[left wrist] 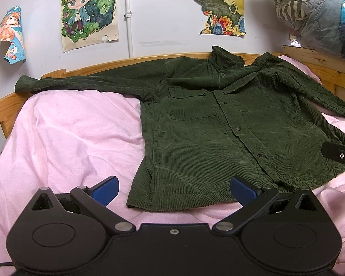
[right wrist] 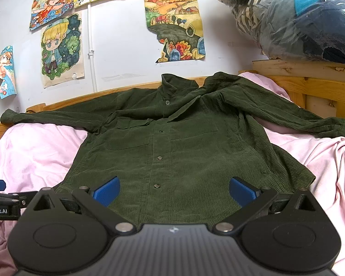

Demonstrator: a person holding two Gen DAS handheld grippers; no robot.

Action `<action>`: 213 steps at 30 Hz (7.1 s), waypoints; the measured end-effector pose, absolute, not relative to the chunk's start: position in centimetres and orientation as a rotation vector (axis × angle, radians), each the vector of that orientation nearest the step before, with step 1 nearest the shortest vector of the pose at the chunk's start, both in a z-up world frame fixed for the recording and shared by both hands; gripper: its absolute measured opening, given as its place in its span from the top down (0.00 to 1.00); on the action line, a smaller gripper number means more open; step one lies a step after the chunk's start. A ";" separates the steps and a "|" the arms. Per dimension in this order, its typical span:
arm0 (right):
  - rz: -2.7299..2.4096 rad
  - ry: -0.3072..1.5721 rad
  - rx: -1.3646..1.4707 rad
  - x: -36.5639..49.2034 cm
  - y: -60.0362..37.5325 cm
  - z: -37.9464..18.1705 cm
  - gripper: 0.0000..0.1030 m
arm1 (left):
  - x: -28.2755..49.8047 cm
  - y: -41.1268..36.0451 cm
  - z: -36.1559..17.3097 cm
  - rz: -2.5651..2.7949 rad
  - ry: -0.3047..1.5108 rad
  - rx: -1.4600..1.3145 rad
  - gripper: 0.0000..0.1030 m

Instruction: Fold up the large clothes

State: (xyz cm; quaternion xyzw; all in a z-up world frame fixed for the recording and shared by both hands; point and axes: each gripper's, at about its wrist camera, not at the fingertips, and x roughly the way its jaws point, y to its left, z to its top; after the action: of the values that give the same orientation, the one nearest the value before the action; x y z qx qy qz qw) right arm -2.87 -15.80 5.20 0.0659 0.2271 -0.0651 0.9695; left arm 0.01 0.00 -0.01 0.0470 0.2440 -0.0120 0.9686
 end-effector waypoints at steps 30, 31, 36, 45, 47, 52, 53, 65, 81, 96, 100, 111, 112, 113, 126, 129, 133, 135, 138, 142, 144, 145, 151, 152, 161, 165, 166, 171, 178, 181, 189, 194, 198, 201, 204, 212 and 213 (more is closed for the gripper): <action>-0.131 0.460 0.139 -2.9 -15.6 5.5 0.00 | 0.2 0.1 -0.3 -0.027 0.501 0.090 0.00; -0.131 0.459 0.140 -2.9 -15.6 5.5 0.00 | 0.2 0.1 -0.3 -0.027 0.501 0.090 0.00; -0.131 0.459 0.140 -3.0 -15.6 5.7 0.00 | 0.2 0.1 -0.3 -0.027 0.501 0.090 0.00; -0.131 0.461 0.142 -2.9 -15.6 5.5 0.00 | 0.1 0.1 -0.2 -0.029 0.498 0.089 0.00; -0.131 0.463 0.143 -2.9 -15.5 5.3 0.00 | 0.1 0.1 -0.2 -0.030 0.499 0.089 0.00; -0.132 0.472 0.147 -2.9 -15.7 5.0 0.00 | 0.1 0.1 -0.2 -0.030 0.498 0.089 0.00; -0.134 0.477 0.150 -2.9 -15.8 5.0 0.00 | 0.1 0.1 -0.2 -0.031 0.499 0.089 0.00; -0.236 0.718 0.230 1.6 -18.4 5.5 0.00 | 1.1 0.0 -0.1 -0.036 0.528 0.074 0.01; -0.327 0.660 0.120 5.1 -22.9 12.3 0.00 | 9.2 -2.9 7.9 -0.056 0.447 0.217 0.00; -0.510 0.632 0.209 9.6 -32.1 7.2 0.00 | 19.6 -7.8 5.9 0.029 0.550 0.271 0.00; -0.559 0.686 0.234 11.4 -34.6 4.9 0.00 | 22.2 -9.6 4.0 -0.017 0.581 0.291 0.00; -0.667 0.418 0.435 6.5 -39.0 2.6 0.00 | 25.5 -13.9 -0.2 -0.148 0.620 0.341 0.00; -0.692 0.395 0.460 5.6 -39.6 2.3 0.00 | 25.3 -14.0 -0.4 -0.150 0.627 0.345 0.00; -0.716 0.382 0.484 5.1 -40.3 2.2 0.00 | 25.1 -14.1 -0.6 -0.153 0.635 0.348 0.00; -1.108 0.382 0.506 5.3 -48.2 2.6 0.21 | 22.6 -10.0 -1.9 -0.225 0.661 0.375 0.01; -1.102 0.434 0.512 6.8 -48.9 2.1 0.49 | 23.1 -9.6 -1.8 -0.220 0.672 0.360 0.00; -1.071 0.431 0.425 8.2 -47.3 3.0 0.82 | 23.8 -8.9 -1.7 -0.213 0.675 0.335 0.00; -1.042 0.387 0.339 8.6 -45.7 4.6 0.85 | 23.9 -8.5 -1.5 -0.211 0.668 0.325 0.00; -0.951 0.297 0.191 9.8 -42.4 8.1 0.87 | 24.1 -7.6 -1.0 -0.205 0.654 0.302 0.00; -0.696 0.158 0.007 12.2 -36.4 13.8 0.90 | 24.4 -6.3 -0.3 -0.199 0.643 0.262 0.01; -0.516 0.127 -0.065 14.1 -32.7 16.1 0.91 | 24.3 -5.7 -0.1 -0.202 0.636 0.253 0.01; -0.431 0.121 -0.086 15.1 -30.9 16.9 0.91 | 24.2 -5.5 0.1 -0.208 0.633 0.249 0.01; 0.083 0.184 -0.279 22.1 -16.9 16.4 0.92 | 22.1 -4.8 0.1 -0.233 0.565 0.244 0.01; 0.175 0.225 -0.324 23.4 -14.5 15.2 0.92 | 21.8 -4.9 0.0 -0.246 0.564 0.246 0.01; 0.535 0.418 -0.362 26.2 -9.3 6.5 0.34 | 19.3 -5.4 -1.5 -0.361 0.629 0.264 0.01; 0.434 0.432 -0.285 26.6 -15.1 5.7 0.15 | 19.2 -4.2 -1.6 -0.391 0.663 0.245 0.01; 0.370 0.437 -0.288 27.2 -16.9 5.8 0.13 | 19.4 -3.8 -1.4 -0.393 0.663 0.242 0.01; -0.020 0.505 -0.275 35.0 -25.6 5.5 0.12 | 21.8 -1.1 0.5 -0.343 0.585 0.203 0.01; -0.120 0.680 -0.400 49.1 -33.1 6.8 0.20 | 30.8 0.6 1.2 -0.233 0.539 0.143 0.01; -0.075 0.781 -0.370 51.7 -35.3 5.7 0.23 | 34.0 0.2 0.2 -0.224 0.564 0.154 0.01; -0.157 0.753 -0.361 51.3 -37.0 5.8 0.98 | 38.8 -0.1 -3.0 -0.217 0.628 0.162 0.01; -0.244 0.652 -0.471 50.9 -35.6 8.0 0.99 | 39.5 0.3 -3.4 -0.231 0.607 0.119 0.01; -0.262 0.692 -0.402 51.8 -36.1 6.8 0.83 | 40.2 -0.3 -3.5 -0.204 0.584 0.135 0.01; -0.209 0.622 -0.274 48.7 -37.3 7.8 0.25 | 41.5 -1.0 -4.7 -0.130 0.634 0.205 0.00; -0.115 0.622 -0.199 44.7 -38.4 8.4 0.25 | 41.3 0.0 -4.4 -0.147 0.631 0.144 0.01; 0.123 0.859 -0.104 37.5 -39.5 1.9 0.25 | 38.1 3.2 -2.0 -0.382 0.499 -0.111 0.01; 0.144 0.881 -0.105 37.0 -39.4 1.1 0.25 | 38.0 2.6 -1.9 -0.414 0.500 -0.098 0.01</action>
State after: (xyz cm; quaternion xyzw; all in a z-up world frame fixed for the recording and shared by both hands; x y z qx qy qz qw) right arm 37.00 -39.36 1.14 -0.0509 0.4259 0.0694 0.9007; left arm 38.03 2.57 -1.91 -0.0483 0.2455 -0.2032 0.9466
